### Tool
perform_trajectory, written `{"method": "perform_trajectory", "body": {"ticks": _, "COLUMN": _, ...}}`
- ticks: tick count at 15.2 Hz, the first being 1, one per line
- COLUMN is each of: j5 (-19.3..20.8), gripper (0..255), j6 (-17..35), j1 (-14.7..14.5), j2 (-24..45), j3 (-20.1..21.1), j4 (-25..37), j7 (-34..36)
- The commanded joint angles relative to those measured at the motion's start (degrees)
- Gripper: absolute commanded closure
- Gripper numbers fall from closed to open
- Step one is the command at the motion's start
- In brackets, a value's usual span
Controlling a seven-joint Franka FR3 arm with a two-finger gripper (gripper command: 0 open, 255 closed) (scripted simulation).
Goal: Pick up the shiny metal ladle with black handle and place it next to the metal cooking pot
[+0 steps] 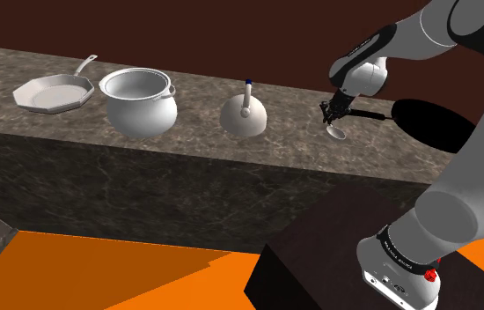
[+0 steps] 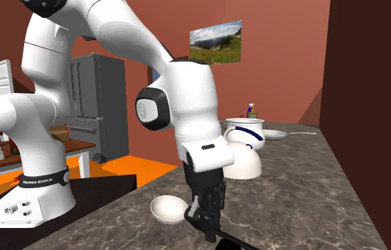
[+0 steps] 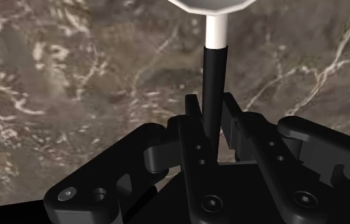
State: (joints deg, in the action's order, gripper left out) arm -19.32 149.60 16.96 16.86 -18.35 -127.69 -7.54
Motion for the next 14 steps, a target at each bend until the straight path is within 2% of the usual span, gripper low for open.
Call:
{"method": "perform_trajectory", "body": {"ticks": 1, "j5": -0.03, "gripper": 255, "j6": -0.01, "j1": -0.1, "j2": 0.09, "j3": 0.13, "j4": -0.01, "j7": 0.03}}
{"method": "perform_trajectory", "body": {"ticks": 6, "j5": -0.04, "gripper": 255, "j6": -0.01, "j1": -0.04, "j2": 0.05, "j3": 0.1, "j4": -0.06, "j7": -0.06}}
{"method": "perform_trajectory", "body": {"ticks": 14, "j5": 4.26, "gripper": 255, "j6": -4.98, "j1": -1.36, "j2": -4.91, "j3": -1.82, "j4": 0.44, "j7": 3.33}}
